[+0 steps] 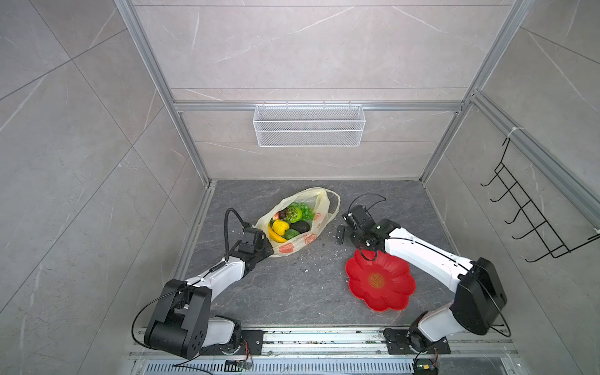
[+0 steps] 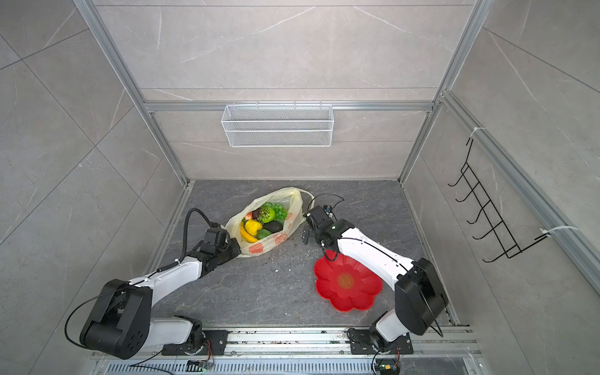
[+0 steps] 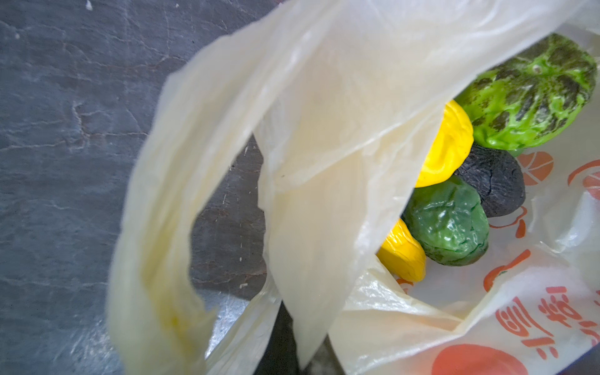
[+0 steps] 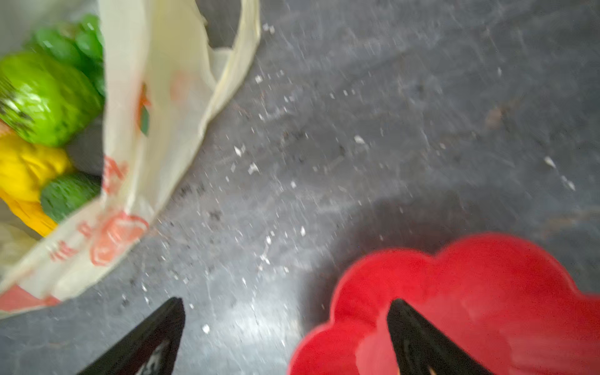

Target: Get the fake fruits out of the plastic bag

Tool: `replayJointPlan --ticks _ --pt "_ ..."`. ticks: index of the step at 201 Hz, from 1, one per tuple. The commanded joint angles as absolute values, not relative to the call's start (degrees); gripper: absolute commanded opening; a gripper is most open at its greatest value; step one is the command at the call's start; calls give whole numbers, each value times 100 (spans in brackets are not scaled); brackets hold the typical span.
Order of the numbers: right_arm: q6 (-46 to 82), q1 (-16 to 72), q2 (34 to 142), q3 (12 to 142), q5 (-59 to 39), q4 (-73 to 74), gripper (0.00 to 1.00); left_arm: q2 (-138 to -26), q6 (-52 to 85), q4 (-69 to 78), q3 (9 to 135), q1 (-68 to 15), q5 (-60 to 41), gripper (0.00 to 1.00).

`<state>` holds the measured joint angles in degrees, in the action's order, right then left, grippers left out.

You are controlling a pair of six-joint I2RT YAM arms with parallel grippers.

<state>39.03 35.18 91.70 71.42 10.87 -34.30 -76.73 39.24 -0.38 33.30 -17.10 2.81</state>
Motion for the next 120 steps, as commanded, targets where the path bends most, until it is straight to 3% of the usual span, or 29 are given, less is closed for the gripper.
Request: replayJointPlan --ticks 1,74,98,120 --pt "3340 3409 9942 8043 410 -2913 99 -7620 3848 -18 3349 -1690 292 0" --pt "3472 3014 12382 10594 6 -3468 82 -7777 3805 -1 3460 -1716 32 0" --pt "3567 2950 12651 10715 -328 -3298 68 -7820 3796 0 3483 -1716 -10 0" --pt "3540 2953 12832 10849 -557 -3282 42 -7864 3784 7 3499 -1717 -44 0"
